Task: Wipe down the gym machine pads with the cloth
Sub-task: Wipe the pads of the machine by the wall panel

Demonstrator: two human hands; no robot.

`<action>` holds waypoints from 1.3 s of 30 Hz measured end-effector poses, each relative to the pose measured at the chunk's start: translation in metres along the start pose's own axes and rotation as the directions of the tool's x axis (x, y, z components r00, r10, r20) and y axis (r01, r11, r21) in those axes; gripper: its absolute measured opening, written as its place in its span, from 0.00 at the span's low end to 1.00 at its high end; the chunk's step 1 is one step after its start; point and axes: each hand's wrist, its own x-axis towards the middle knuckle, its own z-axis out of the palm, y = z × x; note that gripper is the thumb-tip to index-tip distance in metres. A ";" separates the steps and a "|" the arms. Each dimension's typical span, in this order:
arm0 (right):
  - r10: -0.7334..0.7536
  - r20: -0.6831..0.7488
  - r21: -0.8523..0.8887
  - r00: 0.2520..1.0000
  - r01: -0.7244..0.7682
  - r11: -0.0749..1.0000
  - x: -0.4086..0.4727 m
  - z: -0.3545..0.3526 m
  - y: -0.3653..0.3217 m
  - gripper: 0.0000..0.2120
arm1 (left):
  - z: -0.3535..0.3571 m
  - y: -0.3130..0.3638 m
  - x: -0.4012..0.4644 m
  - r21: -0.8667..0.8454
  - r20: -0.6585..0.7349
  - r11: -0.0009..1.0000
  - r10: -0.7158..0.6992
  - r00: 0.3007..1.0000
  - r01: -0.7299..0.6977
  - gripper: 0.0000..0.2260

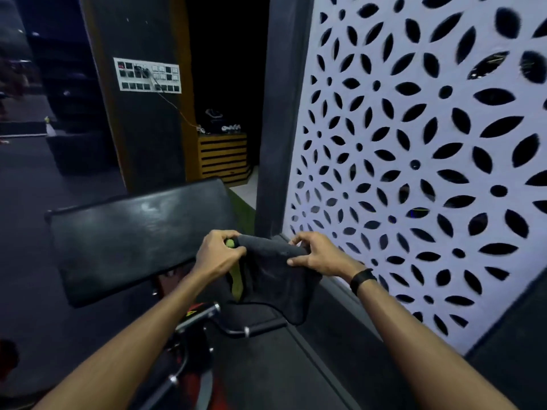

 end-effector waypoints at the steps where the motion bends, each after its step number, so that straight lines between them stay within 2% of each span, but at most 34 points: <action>1: -0.004 -0.016 -0.014 1.000 0.003 1.000 -0.003 -0.017 0.017 0.10 | 0.023 0.009 0.003 0.010 0.007 1.000 0.001 1.000 -0.001 0.10; 4: 0.013 -0.093 -0.031 0.996 -0.016 0.999 -0.018 -0.063 0.066 0.08 | 0.088 0.043 0.014 0.036 0.021 0.999 -0.024 0.999 0.024 0.15; 8: -0.015 -0.097 -0.076 0.995 0.008 0.997 -0.020 -0.105 0.096 0.07 | 0.141 0.067 0.028 -0.092 -0.048 0.994 -0.057 0.997 0.052 0.13; 13: -0.086 -0.205 -0.048 0.975 0.078 0.996 0.022 -0.126 0.117 0.08 | 0.158 0.088 0.065 -0.176 -0.112 0.983 -0.069 0.991 0.049 0.13; 16: -0.138 -0.223 -0.062 0.965 0.127 0.990 0.053 -0.123 0.122 0.09 | 0.157 0.086 0.087 -0.259 -0.159 0.963 -0.111 0.981 0.067 0.14; 23: -0.210 -0.173 -0.057 0.962 0.203 0.978 0.166 -0.109 0.148 0.12 | 0.161 0.044 0.161 -0.377 -0.339 0.922 -0.225 0.914 0.088 0.10; 27: -0.264 -0.015 -0.017 0.964 0.264 0.964 0.258 -0.098 0.150 0.15 | 0.146 0.010 0.218 -0.365 -0.460 0.922 -0.301 0.836 0.131 0.11; 31: -0.332 0.103 0.013 0.938 0.332 0.943 0.339 -0.097 0.135 0.15 | 0.117 -0.013 0.275 -0.271 -0.544 0.953 -0.268 0.795 0.136 0.13; 39: -0.387 0.065 0.079 0.920 0.382 0.921 0.463 -0.112 0.119 0.13 | 0.097 -0.029 0.374 -0.216 -0.601 0.959 -0.277 0.749 0.182 0.08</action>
